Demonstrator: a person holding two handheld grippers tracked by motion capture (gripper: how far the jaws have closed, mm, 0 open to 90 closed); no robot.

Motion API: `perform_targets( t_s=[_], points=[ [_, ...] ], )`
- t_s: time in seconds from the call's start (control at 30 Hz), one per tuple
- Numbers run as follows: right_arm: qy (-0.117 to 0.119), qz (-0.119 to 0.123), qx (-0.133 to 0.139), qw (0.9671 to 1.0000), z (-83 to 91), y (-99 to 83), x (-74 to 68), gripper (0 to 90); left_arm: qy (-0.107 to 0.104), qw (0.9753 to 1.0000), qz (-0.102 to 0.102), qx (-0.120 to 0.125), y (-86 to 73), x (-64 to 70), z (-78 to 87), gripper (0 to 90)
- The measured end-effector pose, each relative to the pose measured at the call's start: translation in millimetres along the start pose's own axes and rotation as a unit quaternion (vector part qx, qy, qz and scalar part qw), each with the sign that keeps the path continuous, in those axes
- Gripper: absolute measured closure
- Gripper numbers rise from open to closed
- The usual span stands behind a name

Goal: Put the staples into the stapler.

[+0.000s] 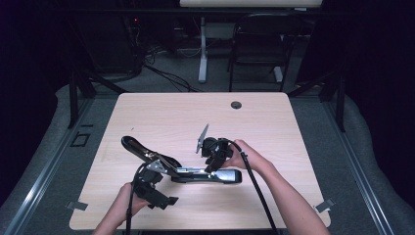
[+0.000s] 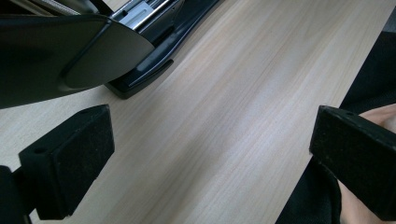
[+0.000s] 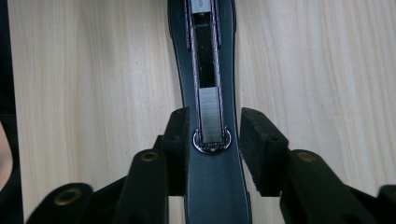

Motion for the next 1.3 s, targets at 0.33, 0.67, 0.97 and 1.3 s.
perform_targets(
  t_s=[0.33, 0.67, 0.97, 1.3],
  points=[
    [-0.023, -0.049, 0.048, 0.9974, 9.4, -16.2, -3.9, 35.3, 0.000, 0.9998, 0.016, 0.007, -1.4, -4.8, 5.0, 0.2],
    [-0.043, -0.105, 0.089, 0.9896, 20.5, -45.7, -5.7, 17.0, 0.004, 0.9997, 0.021, 0.010, -0.8, -8.5, 5.9, 0.1],
    [-0.061, -0.145, 0.096, 0.9829, 22.8, -66.3, -6.3, 14.1, 0.002, 0.9998, 0.015, 0.014, 1.9, -10.3, 7.1, 0.2],
    [-0.056, -0.173, 0.094, 0.9788, 27.9, -84.3, -4.3, 6.7, -0.010, 0.9995, 0.027, 0.014, 1.5, -9.9, 6.9, 0.2]
  ],
)
Point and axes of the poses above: each handheld gripper's, and its own axes: z roughly backward along the jaws, y roughly out of its top, x roughly to its right, the point moved 6 cm from there along -z, roughly forward along the jaws, and after that the axes turned 5 degrees about y, right-handed, at the moved point
